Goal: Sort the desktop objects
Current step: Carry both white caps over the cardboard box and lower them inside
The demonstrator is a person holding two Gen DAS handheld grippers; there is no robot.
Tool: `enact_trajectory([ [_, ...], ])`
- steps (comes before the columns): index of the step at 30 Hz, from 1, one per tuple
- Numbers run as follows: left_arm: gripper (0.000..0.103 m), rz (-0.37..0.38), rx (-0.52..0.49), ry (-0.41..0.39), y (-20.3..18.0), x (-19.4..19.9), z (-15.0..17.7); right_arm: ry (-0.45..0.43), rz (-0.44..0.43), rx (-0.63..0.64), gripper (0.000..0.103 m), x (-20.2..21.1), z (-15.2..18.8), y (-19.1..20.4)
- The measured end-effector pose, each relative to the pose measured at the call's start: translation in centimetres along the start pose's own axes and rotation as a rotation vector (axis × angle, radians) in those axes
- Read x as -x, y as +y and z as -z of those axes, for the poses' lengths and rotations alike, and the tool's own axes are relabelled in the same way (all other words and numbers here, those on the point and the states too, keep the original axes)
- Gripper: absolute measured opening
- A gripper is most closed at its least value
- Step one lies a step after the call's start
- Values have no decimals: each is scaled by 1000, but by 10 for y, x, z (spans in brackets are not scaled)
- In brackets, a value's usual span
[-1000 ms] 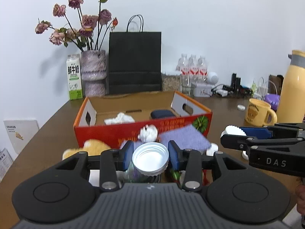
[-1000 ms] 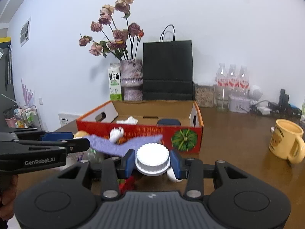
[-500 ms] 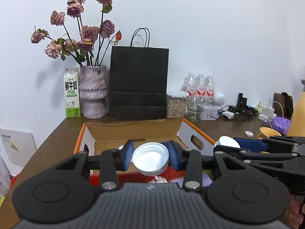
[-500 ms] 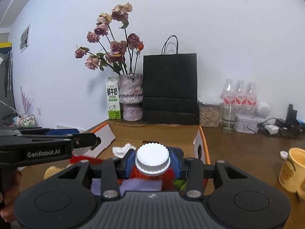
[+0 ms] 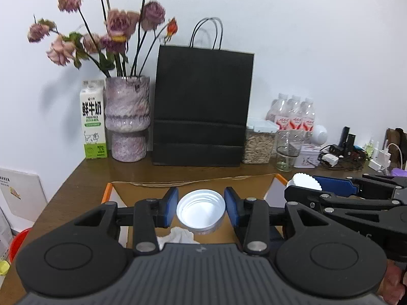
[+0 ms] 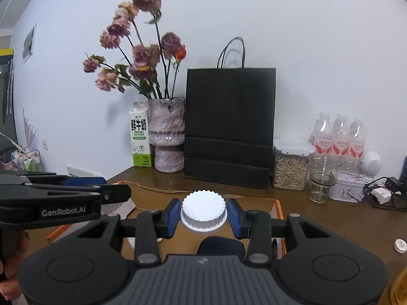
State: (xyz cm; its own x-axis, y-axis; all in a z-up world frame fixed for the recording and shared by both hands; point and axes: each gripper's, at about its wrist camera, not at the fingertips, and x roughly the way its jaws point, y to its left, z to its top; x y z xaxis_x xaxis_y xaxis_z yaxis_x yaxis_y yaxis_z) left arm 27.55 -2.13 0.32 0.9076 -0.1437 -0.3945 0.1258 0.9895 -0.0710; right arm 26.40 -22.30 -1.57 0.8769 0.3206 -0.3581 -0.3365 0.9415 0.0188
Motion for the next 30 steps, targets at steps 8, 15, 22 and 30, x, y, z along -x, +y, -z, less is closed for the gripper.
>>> enact_trajectory([
  [8,41,-11,38,104,15,-52,9,88,-4,-31,39,-53,10,-15],
  [15,41,-26,36,143,18,-61,15,150,0,-50,39,-71,24,-22],
  [22,81,-63,16,159,14,-60,15,168,-5,-65,59,-68,23,-22],
  [30,103,-105,56,160,20,-56,10,198,-2,-143,103,-64,16,-32],
])
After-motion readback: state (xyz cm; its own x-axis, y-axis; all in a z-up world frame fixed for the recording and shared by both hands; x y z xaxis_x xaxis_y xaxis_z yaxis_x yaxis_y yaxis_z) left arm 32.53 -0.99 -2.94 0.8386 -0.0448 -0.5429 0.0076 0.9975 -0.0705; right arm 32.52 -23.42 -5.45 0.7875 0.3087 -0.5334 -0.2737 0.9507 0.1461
